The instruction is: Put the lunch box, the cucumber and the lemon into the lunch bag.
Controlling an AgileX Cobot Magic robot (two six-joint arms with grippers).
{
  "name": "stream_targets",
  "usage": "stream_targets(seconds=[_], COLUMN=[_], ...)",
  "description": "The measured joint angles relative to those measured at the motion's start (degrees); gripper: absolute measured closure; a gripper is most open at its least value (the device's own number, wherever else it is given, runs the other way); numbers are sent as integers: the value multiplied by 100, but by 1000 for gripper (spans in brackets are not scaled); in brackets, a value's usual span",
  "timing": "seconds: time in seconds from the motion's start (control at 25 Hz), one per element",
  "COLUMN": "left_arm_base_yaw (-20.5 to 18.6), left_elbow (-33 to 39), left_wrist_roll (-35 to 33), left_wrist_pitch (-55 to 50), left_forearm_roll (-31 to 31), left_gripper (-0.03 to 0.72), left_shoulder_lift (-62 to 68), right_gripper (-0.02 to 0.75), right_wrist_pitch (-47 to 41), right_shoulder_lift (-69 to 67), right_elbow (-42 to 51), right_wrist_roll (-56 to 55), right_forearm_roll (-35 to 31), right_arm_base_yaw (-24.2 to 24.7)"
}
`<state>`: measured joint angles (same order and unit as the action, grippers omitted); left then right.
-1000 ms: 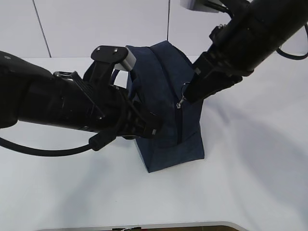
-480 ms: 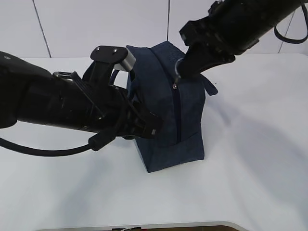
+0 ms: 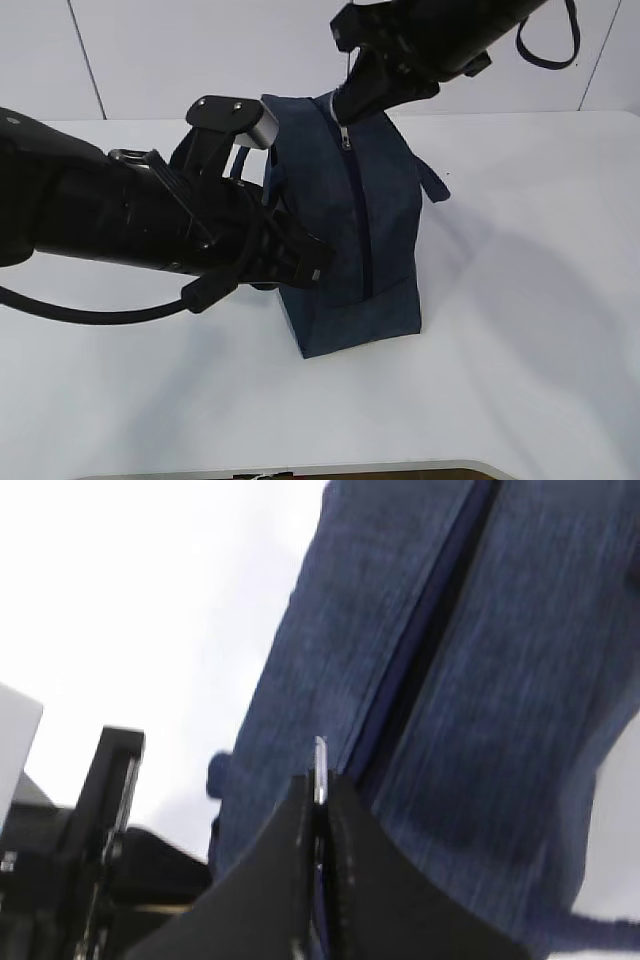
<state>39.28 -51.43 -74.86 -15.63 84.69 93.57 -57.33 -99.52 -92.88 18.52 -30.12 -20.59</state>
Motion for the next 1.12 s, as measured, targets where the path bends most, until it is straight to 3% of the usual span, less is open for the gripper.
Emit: stream_targets(seconds=[0.64, 1.12], left_arm_base_yaw=[0, 0], left_elbow=[0, 0], left_wrist_roll=[0, 0], left_wrist_pitch=[60, 93], left_forearm_roll=[-11, -11], left_gripper=[700, 700], left_shoulder_lift=[0, 0], right_gripper=[733, 733], right_wrist_pitch=[0, -76], right_shoulder_lift=[-1412, -2882], right_elbow=[-1820, -3902], right_wrist_roll=[-146, -577], right_forearm_roll=[-35, 219], right_arm_base_yaw=[321, 334])
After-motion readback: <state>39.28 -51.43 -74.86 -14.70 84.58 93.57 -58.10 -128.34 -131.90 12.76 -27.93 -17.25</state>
